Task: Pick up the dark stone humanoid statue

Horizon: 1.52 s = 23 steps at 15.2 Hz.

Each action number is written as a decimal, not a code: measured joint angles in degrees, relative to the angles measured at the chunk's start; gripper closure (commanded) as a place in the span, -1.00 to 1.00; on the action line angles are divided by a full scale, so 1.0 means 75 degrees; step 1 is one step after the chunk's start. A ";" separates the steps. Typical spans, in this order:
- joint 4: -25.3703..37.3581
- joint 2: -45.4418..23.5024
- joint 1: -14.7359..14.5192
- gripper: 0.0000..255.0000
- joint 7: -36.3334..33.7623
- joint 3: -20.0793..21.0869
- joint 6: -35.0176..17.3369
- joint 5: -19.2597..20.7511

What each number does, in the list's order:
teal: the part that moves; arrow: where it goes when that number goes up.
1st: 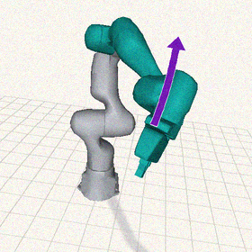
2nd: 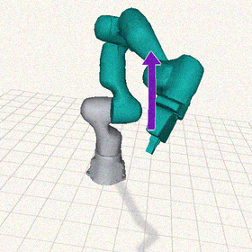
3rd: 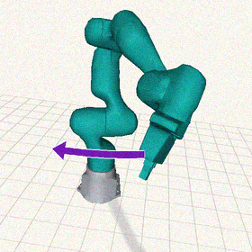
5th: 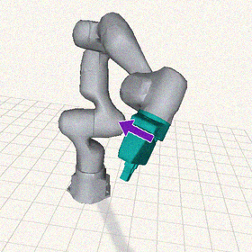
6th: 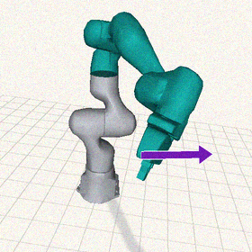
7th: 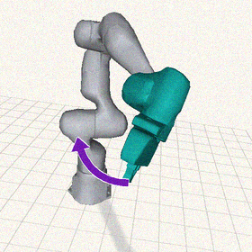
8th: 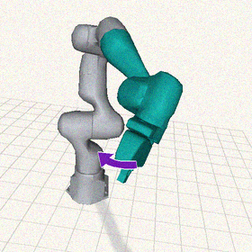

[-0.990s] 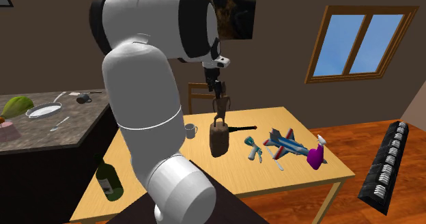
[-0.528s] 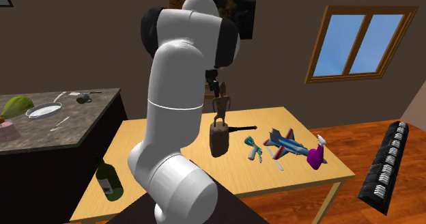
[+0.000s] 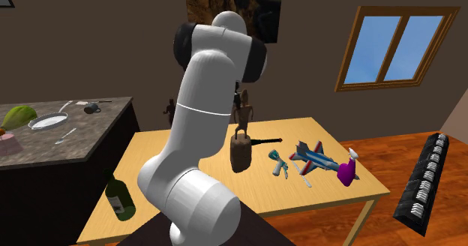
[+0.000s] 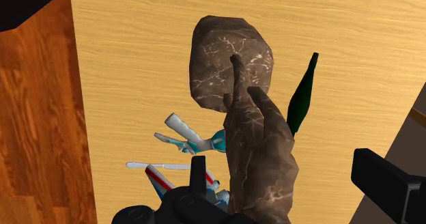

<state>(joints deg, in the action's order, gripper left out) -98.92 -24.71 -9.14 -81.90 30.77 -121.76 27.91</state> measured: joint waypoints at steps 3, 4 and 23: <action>-0.0112 -0.0148 -0.0030 -1.00 -0.0111 -0.0066 -0.0226 0.0130; -0.0124 -0.0163 -0.0037 1.00 -0.0129 -0.0072 -0.0250 0.0144; 0.0161 0.0155 0.0041 1.00 0.0152 0.0064 0.0306 -0.0156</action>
<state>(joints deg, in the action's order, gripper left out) -97.72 -23.54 -8.83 -80.76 31.25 -119.46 26.74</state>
